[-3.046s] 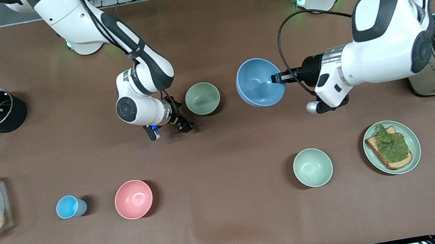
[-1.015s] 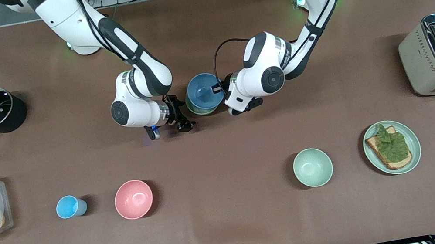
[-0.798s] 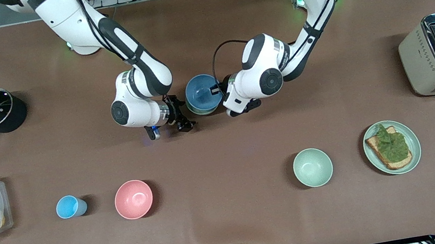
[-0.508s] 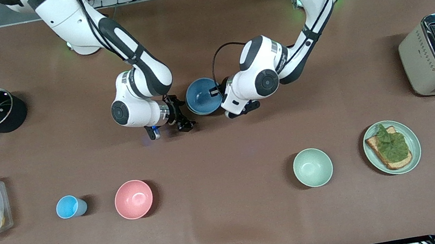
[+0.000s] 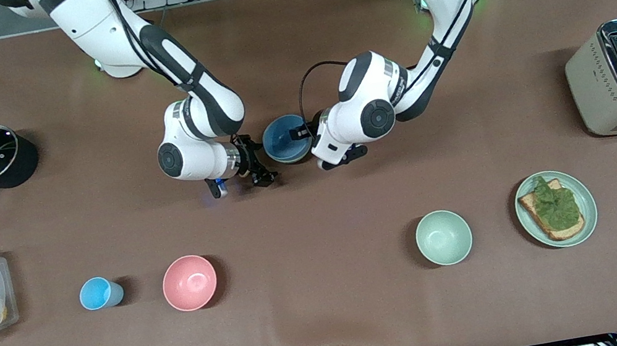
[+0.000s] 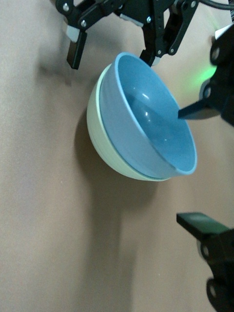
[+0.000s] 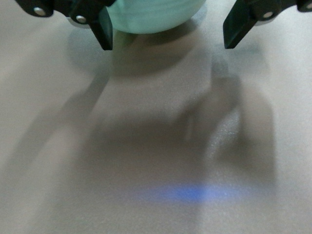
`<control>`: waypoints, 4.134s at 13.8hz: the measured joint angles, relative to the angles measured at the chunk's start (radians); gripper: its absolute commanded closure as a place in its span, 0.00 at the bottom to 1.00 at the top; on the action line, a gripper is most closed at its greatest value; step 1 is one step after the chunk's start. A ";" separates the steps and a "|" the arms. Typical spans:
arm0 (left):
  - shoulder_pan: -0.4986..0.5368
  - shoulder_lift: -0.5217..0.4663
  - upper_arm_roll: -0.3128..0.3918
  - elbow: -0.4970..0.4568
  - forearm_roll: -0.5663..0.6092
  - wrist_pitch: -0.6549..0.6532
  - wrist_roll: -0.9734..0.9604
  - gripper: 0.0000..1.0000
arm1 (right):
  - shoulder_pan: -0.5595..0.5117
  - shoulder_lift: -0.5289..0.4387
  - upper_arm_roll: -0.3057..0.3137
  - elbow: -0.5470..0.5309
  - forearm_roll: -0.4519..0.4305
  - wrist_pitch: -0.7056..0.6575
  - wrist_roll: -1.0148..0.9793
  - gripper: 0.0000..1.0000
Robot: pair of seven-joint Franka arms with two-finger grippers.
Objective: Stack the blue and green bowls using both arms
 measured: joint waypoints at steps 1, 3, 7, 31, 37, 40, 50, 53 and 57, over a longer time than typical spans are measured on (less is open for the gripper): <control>0.006 -0.013 0.002 0.008 0.001 -0.025 -0.005 0.00 | 0.000 0.000 0.000 0.000 0.000 0.000 -0.018 0.00; 0.035 -0.061 0.005 0.018 0.031 -0.084 -0.015 0.00 | -0.003 -0.001 -0.004 0.000 0.000 -0.001 -0.067 0.00; 0.111 -0.200 0.006 0.042 0.176 -0.281 -0.102 0.00 | -0.040 -0.014 -0.008 0.001 -0.002 -0.053 -0.095 0.00; 0.556 -0.347 0.016 0.267 0.779 -0.661 0.479 0.00 | -0.564 -0.364 -0.042 0.269 -0.723 -0.855 -0.607 0.00; 0.474 -0.362 0.189 0.261 0.919 -0.673 0.578 0.00 | -0.561 -0.473 -0.023 0.394 -0.754 -0.862 -0.819 0.00; 0.264 -0.409 0.424 0.257 0.920 -0.729 0.614 0.00 | -0.563 -0.513 -0.030 0.420 -0.756 -0.868 -0.895 0.00; 0.273 -0.591 0.614 0.240 0.416 -0.700 0.707 0.00 | -0.594 -0.577 -0.042 0.439 -0.802 -0.877 -1.212 0.00; 0.257 -0.577 0.560 0.228 0.416 -0.693 0.839 0.00 | -0.592 -0.577 -0.026 0.439 -0.836 -0.882 -1.228 0.00; 0.260 -0.572 0.468 0.228 0.417 -0.693 0.875 0.00 | -0.584 -0.577 -0.017 0.440 -0.842 -0.883 -1.228 0.00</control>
